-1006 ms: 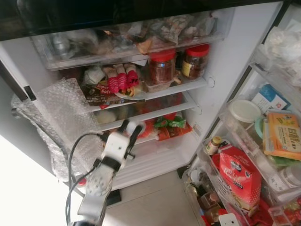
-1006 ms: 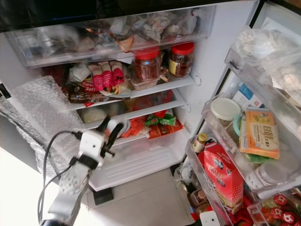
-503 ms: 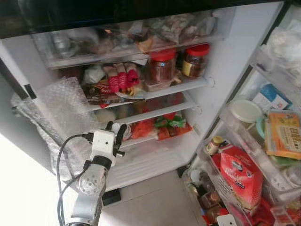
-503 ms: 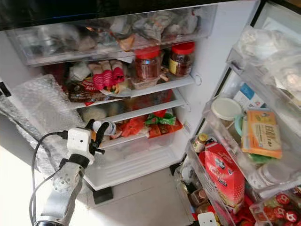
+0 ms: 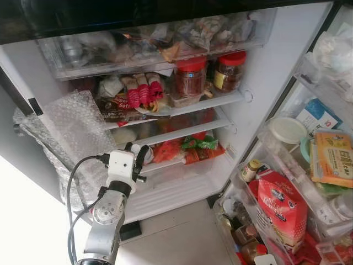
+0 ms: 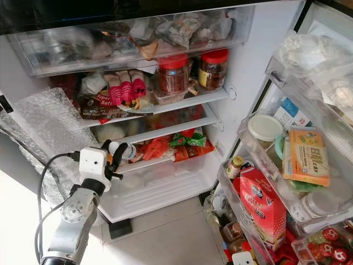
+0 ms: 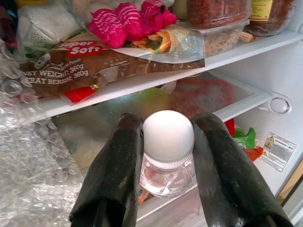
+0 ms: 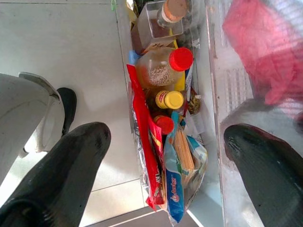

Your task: Restocking fridge

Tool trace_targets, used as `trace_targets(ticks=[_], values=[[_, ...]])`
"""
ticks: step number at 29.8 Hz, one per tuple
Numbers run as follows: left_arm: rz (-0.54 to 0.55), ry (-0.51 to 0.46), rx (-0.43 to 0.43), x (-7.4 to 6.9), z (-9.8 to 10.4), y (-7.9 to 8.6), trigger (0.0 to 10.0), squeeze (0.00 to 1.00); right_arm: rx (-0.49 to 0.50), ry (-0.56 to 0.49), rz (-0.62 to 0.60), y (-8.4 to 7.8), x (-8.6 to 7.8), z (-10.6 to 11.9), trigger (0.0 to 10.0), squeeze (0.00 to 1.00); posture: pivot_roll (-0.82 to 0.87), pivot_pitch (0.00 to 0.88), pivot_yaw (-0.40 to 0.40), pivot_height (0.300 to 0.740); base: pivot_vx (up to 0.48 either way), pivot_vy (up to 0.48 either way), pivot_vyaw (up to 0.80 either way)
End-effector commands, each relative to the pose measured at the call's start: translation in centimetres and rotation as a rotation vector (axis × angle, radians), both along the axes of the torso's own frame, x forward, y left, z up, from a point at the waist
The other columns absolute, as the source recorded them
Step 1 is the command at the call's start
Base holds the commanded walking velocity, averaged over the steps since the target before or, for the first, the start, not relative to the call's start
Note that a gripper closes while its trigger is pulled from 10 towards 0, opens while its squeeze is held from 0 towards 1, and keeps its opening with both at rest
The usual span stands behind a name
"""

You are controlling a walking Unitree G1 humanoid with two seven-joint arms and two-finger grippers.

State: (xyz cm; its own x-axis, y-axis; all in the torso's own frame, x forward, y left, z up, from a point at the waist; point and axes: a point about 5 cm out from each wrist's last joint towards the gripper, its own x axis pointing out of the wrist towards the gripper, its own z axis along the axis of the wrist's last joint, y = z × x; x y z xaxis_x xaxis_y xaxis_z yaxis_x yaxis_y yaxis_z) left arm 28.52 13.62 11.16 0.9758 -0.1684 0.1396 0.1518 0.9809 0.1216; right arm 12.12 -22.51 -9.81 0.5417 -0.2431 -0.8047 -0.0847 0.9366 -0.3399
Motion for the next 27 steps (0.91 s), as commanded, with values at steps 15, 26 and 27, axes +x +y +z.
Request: trace_targets(ticks=[15, 26, 27], values=[[-0.018, -0.018, -0.001, -0.31, 0.63, -0.33, 10.0, 0.00, 0.007, 0.005, -0.030, -0.28, -0.60, -0.11, 10.0, 0.00, -0.22, 0.154, -0.045, 0.725, 0.000, 0.000, 0.00], [-0.014, -0.016, -0.009, -0.53, 0.61, -0.68, 10.0, 0.00, 0.020, -0.014, -0.035, -0.42, -0.46, 0.02, 10.0, 0.00, -0.22, 0.158, -0.055, 0.651, 0.000, 0.000, 0.00], [-0.014, -0.017, -0.009, -0.54, 0.62, -0.69, 10.0, 0.00, 0.019, -0.014, -0.035, -0.43, -0.46, 0.02, 10.0, 0.00, -0.22, 0.158, -0.055, 0.646, 0.000, 0.000, 0.00]])
